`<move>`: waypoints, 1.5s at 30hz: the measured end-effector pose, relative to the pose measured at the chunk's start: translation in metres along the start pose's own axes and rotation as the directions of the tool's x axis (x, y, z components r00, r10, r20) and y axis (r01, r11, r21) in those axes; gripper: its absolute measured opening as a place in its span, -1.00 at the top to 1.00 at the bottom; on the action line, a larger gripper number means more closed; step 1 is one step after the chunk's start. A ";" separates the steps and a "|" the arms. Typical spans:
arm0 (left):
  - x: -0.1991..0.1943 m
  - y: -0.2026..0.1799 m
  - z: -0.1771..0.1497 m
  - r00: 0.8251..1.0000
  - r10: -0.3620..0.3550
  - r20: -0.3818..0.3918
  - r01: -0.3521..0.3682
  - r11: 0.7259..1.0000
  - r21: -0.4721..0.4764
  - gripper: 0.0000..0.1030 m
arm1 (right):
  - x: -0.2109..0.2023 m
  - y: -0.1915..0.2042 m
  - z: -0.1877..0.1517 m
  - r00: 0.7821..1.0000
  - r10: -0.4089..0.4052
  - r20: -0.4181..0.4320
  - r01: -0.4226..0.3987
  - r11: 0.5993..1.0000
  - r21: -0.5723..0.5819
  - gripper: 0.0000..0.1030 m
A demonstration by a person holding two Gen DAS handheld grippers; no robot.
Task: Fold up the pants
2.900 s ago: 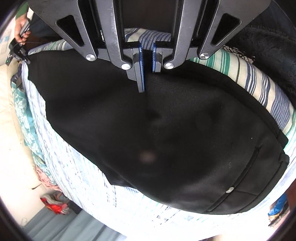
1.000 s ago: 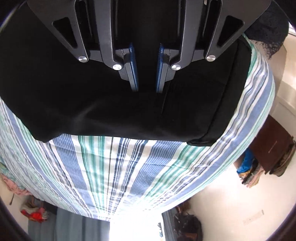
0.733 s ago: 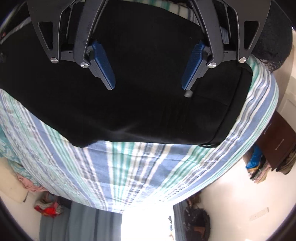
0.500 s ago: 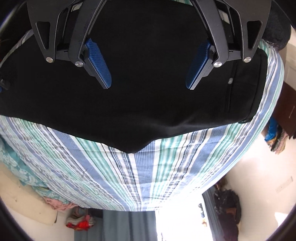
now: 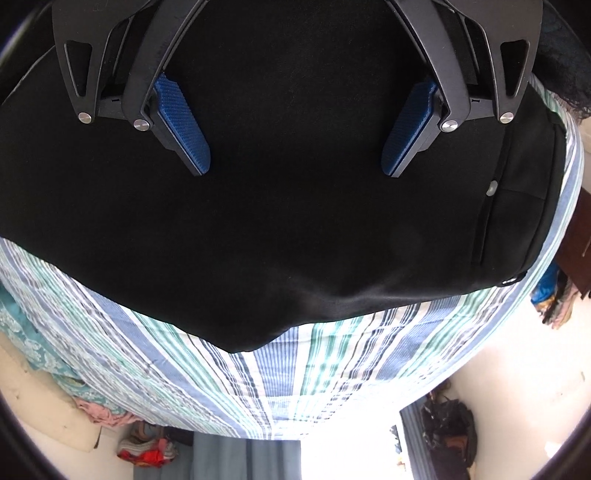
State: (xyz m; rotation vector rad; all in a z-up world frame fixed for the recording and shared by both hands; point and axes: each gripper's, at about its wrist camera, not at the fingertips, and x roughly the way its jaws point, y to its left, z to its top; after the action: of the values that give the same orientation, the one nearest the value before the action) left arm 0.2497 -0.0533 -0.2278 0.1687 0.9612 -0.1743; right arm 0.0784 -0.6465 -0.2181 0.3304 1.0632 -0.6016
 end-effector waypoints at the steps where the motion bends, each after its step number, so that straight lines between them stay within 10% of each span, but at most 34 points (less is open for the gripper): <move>1: 0.000 0.000 0.000 1.000 0.003 0.001 -0.003 1.000 -0.001 -0.85 | -0.002 -0.024 0.003 0.999 -0.033 0.009 0.033 0.998 0.054 -0.90; 5: 0.001 -0.001 0.000 1.000 0.013 0.007 -0.013 1.000 -0.008 -0.90 | -0.007 -0.097 -0.006 0.990 0.135 0.049 -0.143 0.952 0.271 -0.90; 10: 0.001 -0.001 0.000 1.000 0.023 0.009 -0.023 1.000 -0.014 -0.91 | -0.003 -0.119 -0.028 0.880 0.461 0.110 -0.468 0.809 0.355 -0.75; 14: 0.001 -0.001 0.000 1.000 0.027 0.006 -0.026 1.000 -0.016 -0.91 | 0.010 -0.105 -0.029 0.768 0.639 0.052 -0.614 0.709 0.347 -0.13; 17: 0.001 -0.002 -0.001 0.999 0.031 0.009 -0.031 0.999 -0.019 -0.91 | 0.016 -0.085 -0.028 0.755 0.655 -0.017 -0.615 0.718 0.325 -0.12; 20: 0.000 -0.002 -0.001 0.999 0.033 0.006 -0.033 0.999 -0.022 -0.91 | 0.021 -0.077 -0.026 0.763 0.645 -0.027 -0.596 0.719 0.357 0.47; 23: -0.002 -0.001 0.000 1.000 0.028 -0.012 -0.029 0.999 -0.023 -0.91 | 0.015 -0.059 -0.029 0.739 0.673 -0.008 -0.624 0.690 0.366 0.60; 30: -0.017 0.011 -0.003 0.998 -0.059 -0.023 0.057 0.996 -0.073 -0.88 | -0.049 0.028 -0.029 0.526 0.843 0.110 -0.829 0.480 0.285 0.61; 36: -0.025 0.034 -0.003 0.992 -0.123 0.009 0.123 0.982 -0.147 -0.88 | -0.087 0.185 -0.045 0.356 0.931 0.077 -0.920 0.334 0.207 0.61; 40: -0.029 0.050 -0.005 0.993 -0.120 0.020 0.121 0.977 -0.173 -0.88 | -0.091 0.316 -0.062 0.351 0.936 0.028 -0.925 0.342 0.165 0.61; 43: -0.033 0.063 -0.006 0.992 -0.123 0.025 0.126 0.969 -0.212 -0.88 | -0.093 0.416 -0.082 0.424 0.904 -0.049 -0.899 0.427 0.096 0.47; 45: -0.035 0.072 -0.007 0.992 -0.125 0.031 0.129 0.962 -0.241 -0.88 | -0.095 0.469 -0.099 0.479 0.869 -0.124 -0.870 0.489 0.066 -0.03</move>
State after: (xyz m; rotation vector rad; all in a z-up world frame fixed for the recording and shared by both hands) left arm 0.2407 0.0212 -0.1977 -0.1203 0.9697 -0.1740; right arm 0.2595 -0.1930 -0.1938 0.8608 0.8724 0.3823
